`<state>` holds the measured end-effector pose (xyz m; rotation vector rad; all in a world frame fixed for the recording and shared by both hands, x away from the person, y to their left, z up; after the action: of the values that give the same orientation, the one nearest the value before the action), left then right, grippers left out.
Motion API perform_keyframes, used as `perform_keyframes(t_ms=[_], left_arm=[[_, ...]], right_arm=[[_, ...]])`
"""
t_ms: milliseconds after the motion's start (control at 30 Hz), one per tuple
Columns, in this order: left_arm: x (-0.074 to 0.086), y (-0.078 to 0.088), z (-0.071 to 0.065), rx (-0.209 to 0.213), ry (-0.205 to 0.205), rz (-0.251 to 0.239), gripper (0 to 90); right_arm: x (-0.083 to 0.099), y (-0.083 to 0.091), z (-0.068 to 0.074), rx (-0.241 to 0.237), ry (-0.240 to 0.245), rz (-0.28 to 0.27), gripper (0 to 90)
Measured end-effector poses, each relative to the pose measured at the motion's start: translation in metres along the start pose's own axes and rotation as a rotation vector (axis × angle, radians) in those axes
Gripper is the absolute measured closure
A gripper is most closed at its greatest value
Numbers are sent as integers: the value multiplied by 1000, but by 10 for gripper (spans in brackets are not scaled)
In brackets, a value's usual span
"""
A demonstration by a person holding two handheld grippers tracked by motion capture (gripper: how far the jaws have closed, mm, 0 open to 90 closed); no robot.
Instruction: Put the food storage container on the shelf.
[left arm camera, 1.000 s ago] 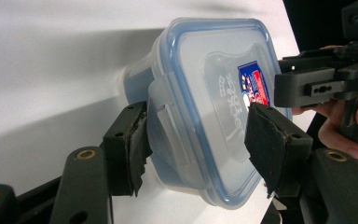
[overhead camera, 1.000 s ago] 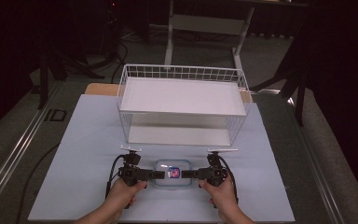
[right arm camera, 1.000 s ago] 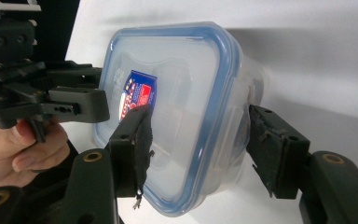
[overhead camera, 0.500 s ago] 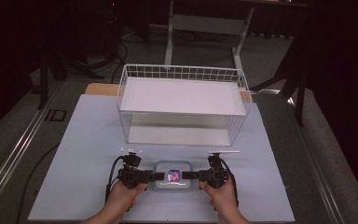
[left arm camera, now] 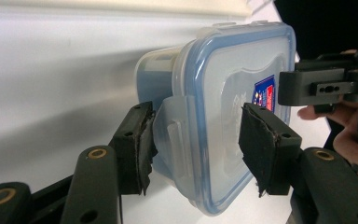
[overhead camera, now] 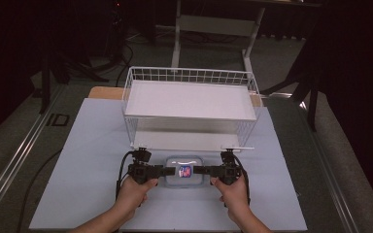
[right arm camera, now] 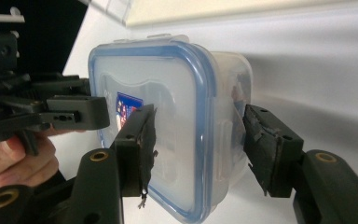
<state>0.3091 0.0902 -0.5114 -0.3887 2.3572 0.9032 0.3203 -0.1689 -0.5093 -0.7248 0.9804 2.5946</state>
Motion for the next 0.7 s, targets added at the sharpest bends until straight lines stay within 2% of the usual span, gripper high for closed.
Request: perform_keyframes(t_ms=[133,167,200,333,400,433,533,567,700], left_arm=[[-18,-3,-2,0,-25,-42,472],[-18,-3,-2,0,-25,-42,472],[-26,-5,-3,-2,-44,-59,472],[-36,-10,1,9,-55,-85,472],[-42,-13,3,8,-81,-107,472],[-48,-16,6,14,-80,-123,472],[-51,-20,10,17,-77,-136,473],[-54,-24,14,18,-90,-138,473],[-58,-32,23,16,-88,-139,471]], right_arm=[[-18,2,0,2,14,-45,454],[-18,2,0,2,14,-45,454],[-30,3,-1,-2,16,-74,454],[-42,0,-4,2,8,-109,455],[-45,-1,-5,2,7,-120,454],[-52,-3,-6,6,16,-145,454],[-56,-6,-8,14,24,-160,454],[-59,-9,-13,8,7,-168,454],[-58,-18,-21,16,0,-186,454]])
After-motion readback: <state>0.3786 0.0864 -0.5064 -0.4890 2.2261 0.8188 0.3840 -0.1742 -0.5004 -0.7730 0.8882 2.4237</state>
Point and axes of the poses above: each handheld gripper's, and its own axes: y roughly backward along the jaws, x roughly out of its underside, z roughly to its left, the point moved 2 cm from there along -y, roughly forward along the jaws, and after that the axes turned 8 degrees about -z, right-handed, at the moved point
